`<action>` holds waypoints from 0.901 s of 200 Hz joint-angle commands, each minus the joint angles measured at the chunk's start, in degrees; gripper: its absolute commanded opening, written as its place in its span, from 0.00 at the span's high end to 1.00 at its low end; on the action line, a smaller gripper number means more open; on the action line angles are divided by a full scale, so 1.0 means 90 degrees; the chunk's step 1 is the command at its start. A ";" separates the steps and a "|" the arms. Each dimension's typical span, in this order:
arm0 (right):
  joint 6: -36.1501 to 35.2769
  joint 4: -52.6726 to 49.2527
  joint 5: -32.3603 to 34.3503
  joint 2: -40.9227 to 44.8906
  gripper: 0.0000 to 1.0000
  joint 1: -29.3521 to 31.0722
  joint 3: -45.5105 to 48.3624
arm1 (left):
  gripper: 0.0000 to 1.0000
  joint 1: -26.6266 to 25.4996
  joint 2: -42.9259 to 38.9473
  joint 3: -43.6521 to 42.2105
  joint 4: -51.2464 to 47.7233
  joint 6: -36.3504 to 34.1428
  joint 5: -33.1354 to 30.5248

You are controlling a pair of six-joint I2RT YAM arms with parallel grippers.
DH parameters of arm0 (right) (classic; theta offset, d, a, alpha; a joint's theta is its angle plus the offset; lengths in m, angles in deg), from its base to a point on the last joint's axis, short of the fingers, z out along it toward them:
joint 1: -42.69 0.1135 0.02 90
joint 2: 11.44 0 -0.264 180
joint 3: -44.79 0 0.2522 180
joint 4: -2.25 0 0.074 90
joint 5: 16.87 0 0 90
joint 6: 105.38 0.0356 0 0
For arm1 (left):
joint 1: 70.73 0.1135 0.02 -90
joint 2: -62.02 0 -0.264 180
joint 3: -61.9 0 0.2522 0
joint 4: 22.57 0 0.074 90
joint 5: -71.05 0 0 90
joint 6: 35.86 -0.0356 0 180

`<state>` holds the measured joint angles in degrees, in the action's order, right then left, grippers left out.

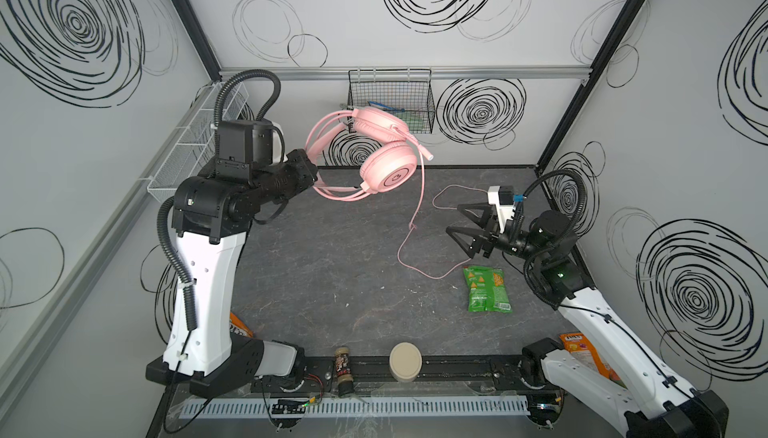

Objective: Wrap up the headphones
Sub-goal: 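Raise the headset with the left gripper while the right gripper approaches the cable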

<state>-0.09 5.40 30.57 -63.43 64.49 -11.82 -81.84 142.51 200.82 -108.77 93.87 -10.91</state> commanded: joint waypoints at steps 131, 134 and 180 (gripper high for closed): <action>-0.0120 0.1627 -0.0162 -0.1580 0.03 0.0677 0.0761 | 1.00 0.0121 0.0431 0.0457 0.0671 0.0683 0.0852; -0.0112 0.1690 -0.0164 -0.1622 0.03 0.0697 0.0796 | 1.00 0.0130 0.0432 0.0457 0.0676 0.0691 0.0872; -0.0059 0.2463 -0.0244 -0.2127 0.03 0.0714 0.1004 | 1.00 0.0210 0.0528 0.0439 0.0592 0.0806 0.1170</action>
<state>-1.05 21.66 29.21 -81.04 70.65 -3.21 -80.55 147.32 202.85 -108.49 98.31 -4.34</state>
